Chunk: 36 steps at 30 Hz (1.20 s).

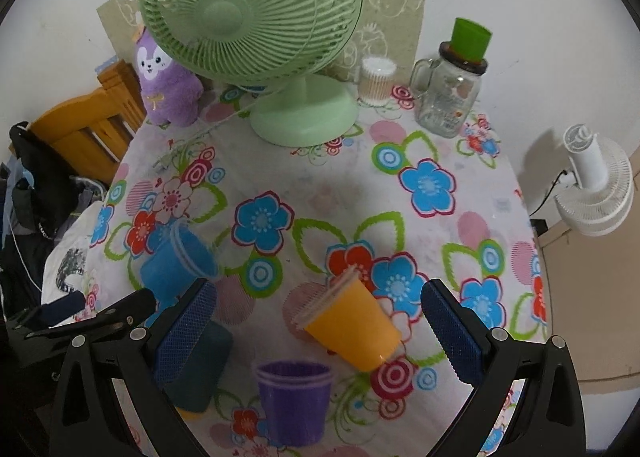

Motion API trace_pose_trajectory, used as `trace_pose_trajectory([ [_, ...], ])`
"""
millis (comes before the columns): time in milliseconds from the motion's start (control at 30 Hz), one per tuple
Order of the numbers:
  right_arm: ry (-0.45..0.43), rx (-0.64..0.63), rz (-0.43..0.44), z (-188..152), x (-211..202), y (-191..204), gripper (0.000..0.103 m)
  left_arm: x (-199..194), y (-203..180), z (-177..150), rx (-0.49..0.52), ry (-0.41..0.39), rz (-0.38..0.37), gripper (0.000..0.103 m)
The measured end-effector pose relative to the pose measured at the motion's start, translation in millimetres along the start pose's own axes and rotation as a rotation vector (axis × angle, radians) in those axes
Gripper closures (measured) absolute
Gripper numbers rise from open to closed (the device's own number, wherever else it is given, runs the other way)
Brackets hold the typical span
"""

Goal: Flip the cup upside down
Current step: 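Move the left tool to the blue cup lying on its side and close on it, then lift the blue cup with the left tool and carry it toward the right tool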

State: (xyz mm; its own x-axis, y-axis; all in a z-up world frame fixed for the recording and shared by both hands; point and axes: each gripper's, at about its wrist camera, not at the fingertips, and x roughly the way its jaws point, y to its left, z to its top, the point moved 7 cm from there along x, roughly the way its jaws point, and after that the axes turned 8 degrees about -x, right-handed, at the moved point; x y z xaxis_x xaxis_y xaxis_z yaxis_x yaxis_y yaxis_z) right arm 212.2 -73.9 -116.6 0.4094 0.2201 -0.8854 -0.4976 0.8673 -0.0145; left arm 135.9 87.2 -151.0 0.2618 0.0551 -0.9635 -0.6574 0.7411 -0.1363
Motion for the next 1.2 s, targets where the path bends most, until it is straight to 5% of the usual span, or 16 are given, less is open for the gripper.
trace_pose_trajectory([
  [667,0.125,-0.019,0.006,18,72,-4,0.000,73,-2,20,-0.128,0.123,0.018,0.003],
  [867,0.156,-0.030,0.003,15,84,-4,0.000,80,-8,22,-0.088,0.118,0.000,0.017],
  [1200,0.154,-0.018,0.016,13,79,-5,0.000,64,-13,24,-0.026,0.073,0.002,0.018],
])
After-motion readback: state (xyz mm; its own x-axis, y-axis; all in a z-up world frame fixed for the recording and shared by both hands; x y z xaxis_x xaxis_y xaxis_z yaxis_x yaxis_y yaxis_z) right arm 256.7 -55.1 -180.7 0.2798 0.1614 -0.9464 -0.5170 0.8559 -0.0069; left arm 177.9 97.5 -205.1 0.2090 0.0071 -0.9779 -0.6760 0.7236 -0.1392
